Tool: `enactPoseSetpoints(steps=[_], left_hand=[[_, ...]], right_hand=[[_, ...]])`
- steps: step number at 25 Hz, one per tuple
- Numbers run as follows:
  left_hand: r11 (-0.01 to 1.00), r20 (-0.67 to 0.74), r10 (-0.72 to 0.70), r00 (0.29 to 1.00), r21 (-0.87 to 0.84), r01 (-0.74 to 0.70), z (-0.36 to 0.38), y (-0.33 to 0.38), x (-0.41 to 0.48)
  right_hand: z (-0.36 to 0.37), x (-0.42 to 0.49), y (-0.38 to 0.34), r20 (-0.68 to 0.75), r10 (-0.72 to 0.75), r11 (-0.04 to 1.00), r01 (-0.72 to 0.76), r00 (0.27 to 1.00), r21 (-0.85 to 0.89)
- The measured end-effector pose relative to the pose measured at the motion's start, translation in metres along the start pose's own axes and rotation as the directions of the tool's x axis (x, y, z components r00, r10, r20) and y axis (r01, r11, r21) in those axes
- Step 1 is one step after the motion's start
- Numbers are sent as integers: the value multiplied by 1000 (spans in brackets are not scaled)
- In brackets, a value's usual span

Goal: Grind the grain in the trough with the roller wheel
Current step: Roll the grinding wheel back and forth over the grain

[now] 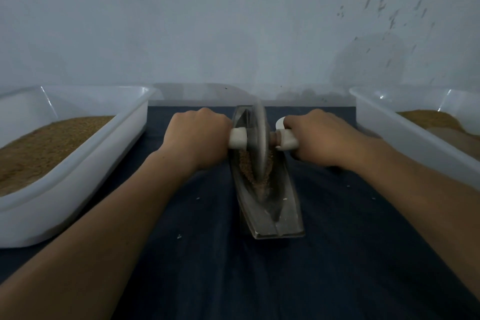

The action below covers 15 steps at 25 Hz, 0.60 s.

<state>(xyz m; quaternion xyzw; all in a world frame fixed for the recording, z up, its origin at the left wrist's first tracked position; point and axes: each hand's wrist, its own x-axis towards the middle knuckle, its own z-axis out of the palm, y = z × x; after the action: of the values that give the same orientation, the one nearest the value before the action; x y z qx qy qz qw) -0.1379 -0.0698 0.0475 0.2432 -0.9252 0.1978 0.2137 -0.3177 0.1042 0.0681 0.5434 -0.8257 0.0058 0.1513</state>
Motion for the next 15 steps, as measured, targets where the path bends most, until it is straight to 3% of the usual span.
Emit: enactPoseSetpoints(steps=[4, 8, 9, 12, 13, 15], left_hand=[[994, 82, -98, 992, -42, 101, 7, -1, 19], [997, 166, -39, 985, -52, 48, -9, -1, 11], [998, 189, -4, 982, -54, 14, -13, -4, 3], [993, 255, 65, 965, -112, -37, -16, -17, -16], [993, 249, 64, 966, -108, -38, -13, -18, -15], [998, 207, 17, 978, -68, -4, -5, -15, 0]], right_hand=[[0, 38, 1, -83, -1, 999, -3, 997, -54], [-4, 23, 1, 58, -4, 1000, 4, 998, -1], [-2, 8, 2, 36, -7, 1000, 8, 999, -6], [7, -24, 1, -253, -71, 981, 22, 965, -190], [8, -24, 0, -274, -69, 975, 7, 959, -220], [10, -5, -2, -174, 2, 989, -27, 985, -146]])
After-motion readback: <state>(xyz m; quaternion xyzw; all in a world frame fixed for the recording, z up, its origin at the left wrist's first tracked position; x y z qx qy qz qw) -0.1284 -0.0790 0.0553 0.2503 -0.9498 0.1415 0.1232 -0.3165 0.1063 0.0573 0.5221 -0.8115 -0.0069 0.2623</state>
